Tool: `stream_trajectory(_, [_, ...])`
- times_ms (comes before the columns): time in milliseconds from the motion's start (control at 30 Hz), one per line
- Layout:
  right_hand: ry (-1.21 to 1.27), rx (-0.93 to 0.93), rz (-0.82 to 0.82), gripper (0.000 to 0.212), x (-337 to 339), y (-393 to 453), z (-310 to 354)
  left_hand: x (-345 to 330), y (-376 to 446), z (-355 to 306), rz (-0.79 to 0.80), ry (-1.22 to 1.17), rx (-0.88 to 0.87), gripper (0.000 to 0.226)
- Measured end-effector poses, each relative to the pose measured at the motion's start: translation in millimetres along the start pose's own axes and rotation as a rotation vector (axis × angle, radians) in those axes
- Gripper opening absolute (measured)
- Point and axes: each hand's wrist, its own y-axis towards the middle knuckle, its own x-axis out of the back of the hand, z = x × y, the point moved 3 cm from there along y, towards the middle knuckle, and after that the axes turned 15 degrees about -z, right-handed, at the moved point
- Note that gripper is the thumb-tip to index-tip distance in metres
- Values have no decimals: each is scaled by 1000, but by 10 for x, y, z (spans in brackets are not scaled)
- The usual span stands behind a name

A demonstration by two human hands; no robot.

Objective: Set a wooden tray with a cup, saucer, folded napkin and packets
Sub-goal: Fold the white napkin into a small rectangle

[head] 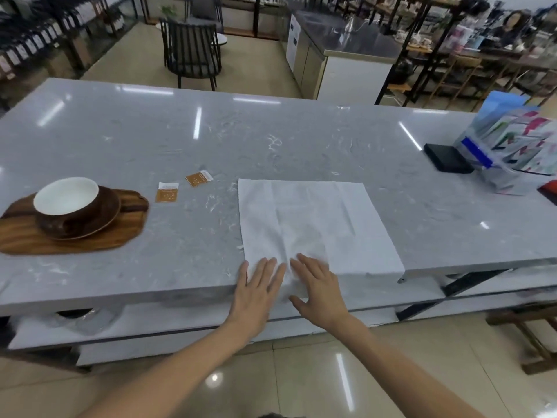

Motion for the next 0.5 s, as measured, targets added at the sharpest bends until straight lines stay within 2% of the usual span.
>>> stream_trajectory(133, [58,52,-11,83,-39,18,-49,-66,24,24,14,139,34,113])
stream_trajectory(267, [143,100,-28,83,-42,-4,-156,11,60,30,-58,54,7,117])
stream_trajectory(433, [199,131,-64,82,-72,-28,-217,154,-12,127,-189,-108,-43,97])
stream_trajectory(500, [213,129,-82,83,-85,-13,-220,231,-28,227,-257,-241,-66,80])
